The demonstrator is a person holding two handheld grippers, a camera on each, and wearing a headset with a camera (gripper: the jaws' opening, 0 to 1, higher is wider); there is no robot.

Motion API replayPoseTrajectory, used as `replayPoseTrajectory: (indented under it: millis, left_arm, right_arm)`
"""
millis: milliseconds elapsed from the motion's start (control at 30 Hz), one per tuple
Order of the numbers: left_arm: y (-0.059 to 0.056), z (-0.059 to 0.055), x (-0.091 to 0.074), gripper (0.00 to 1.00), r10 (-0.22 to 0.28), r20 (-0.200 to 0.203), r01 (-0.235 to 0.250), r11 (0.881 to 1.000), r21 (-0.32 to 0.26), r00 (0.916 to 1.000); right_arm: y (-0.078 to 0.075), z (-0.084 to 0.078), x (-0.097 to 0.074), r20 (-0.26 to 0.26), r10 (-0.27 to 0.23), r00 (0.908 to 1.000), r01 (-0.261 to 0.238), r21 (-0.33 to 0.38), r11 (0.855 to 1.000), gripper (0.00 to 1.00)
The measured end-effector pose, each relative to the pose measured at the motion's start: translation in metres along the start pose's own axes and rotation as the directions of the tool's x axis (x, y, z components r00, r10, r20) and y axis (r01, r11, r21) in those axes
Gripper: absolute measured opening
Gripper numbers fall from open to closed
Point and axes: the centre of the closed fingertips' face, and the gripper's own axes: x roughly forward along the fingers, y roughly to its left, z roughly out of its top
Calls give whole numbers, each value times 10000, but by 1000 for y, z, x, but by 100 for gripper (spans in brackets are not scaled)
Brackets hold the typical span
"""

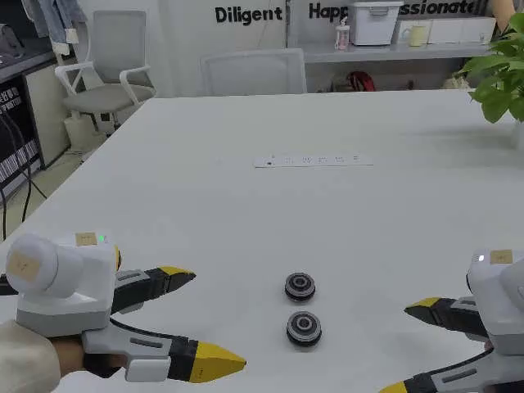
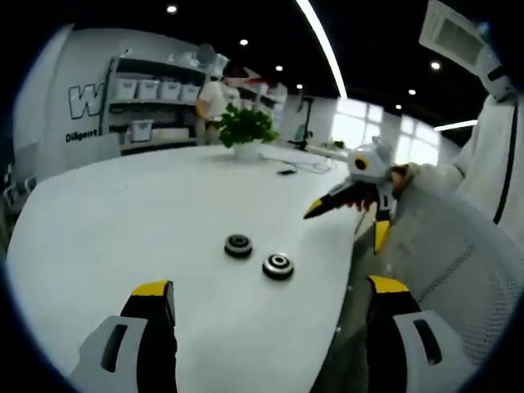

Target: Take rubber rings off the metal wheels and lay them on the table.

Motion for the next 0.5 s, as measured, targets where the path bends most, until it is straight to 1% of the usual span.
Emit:
replayPoseTrajectory:
  millis: [500]
  left_arm:
    - [1,-1,-1,98,-3,48,3,9999,-101,10000]
  right_arm:
    - [0,-2,0,-32,-26,10000,27,70,10000,99]
